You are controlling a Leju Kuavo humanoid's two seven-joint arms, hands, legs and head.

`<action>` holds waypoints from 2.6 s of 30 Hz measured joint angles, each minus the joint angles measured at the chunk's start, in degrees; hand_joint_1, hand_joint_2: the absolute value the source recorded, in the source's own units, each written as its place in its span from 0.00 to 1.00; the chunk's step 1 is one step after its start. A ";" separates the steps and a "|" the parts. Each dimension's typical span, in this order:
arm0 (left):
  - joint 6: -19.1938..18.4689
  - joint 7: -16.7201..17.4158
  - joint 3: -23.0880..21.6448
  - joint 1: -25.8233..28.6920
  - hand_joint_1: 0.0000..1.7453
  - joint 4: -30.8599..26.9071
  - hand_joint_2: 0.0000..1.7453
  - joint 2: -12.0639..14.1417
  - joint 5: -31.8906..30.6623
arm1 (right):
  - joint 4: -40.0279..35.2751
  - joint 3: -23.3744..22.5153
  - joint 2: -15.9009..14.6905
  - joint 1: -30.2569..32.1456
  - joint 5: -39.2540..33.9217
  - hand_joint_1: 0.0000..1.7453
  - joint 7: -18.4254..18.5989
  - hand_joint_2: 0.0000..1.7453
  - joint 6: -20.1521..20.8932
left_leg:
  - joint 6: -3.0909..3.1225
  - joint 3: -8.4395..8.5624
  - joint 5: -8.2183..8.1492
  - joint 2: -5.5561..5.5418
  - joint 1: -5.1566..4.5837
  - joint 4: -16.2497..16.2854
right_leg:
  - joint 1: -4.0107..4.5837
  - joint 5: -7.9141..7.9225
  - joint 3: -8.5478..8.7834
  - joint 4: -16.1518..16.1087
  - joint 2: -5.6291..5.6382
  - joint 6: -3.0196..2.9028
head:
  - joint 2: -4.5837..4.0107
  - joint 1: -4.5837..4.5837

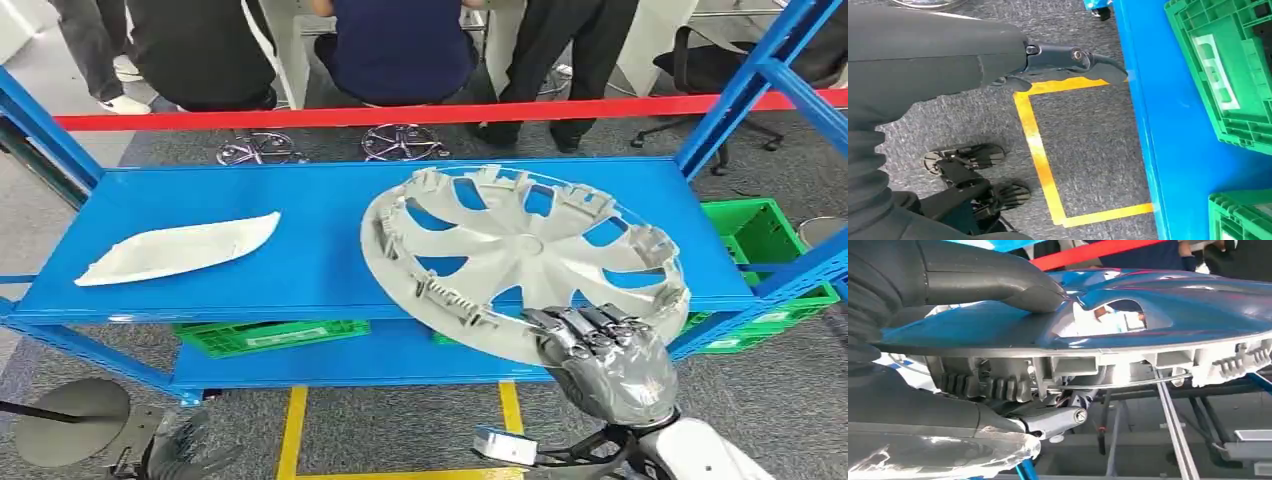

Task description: Take the parts from the cabinet and place them on the table.

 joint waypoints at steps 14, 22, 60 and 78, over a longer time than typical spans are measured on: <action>0.07 -0.13 -0.76 -0.59 0.00 1.42 1.00 -0.20 -0.02 | -0.77 0.09 -1.12 0.46 -0.02 1.00 -0.13 1.00 -0.15 | -0.83 1.77 -0.53 -0.07 1.44 -1.34 | 0.15 0.55 0.40 1.05 -0.23 1.85 | 0.00 0.81; 0.09 -0.28 -1.07 -1.24 0.00 1.99 1.00 -0.33 -0.55 | -0.94 0.13 -1.35 0.72 -0.29 1.00 -0.28 1.00 -0.61 | -2.43 -3.78 -7.55 0.17 1.41 10.41 | -0.05 0.00 -0.98 1.01 -0.15 -1.37 | 0.02 0.00; 1.75 -9.51 -7.56 -15.57 0.00 24.33 1.00 -3.39 -6.71 | -11.26 -7.61 -2.58 12.77 5.33 1.00 1.68 1.00 -2.27 | -0.79 2.88 -1.33 -3.60 0.74 0.15 | 0.65 3.28 -3.05 -1.13 4.03 -0.84 | 0.02 0.26; 1.75 -10.01 -8.07 -16.24 0.00 26.78 1.00 -3.67 -7.21 | -12.96 -10.21 -2.54 15.11 5.38 1.00 2.51 1.00 -2.43 | 0.07 -4.18 5.83 7.82 -0.01 -0.80 | 1.19 -4.18 6.56 -2.81 -4.66 0.52 | 0.02 0.96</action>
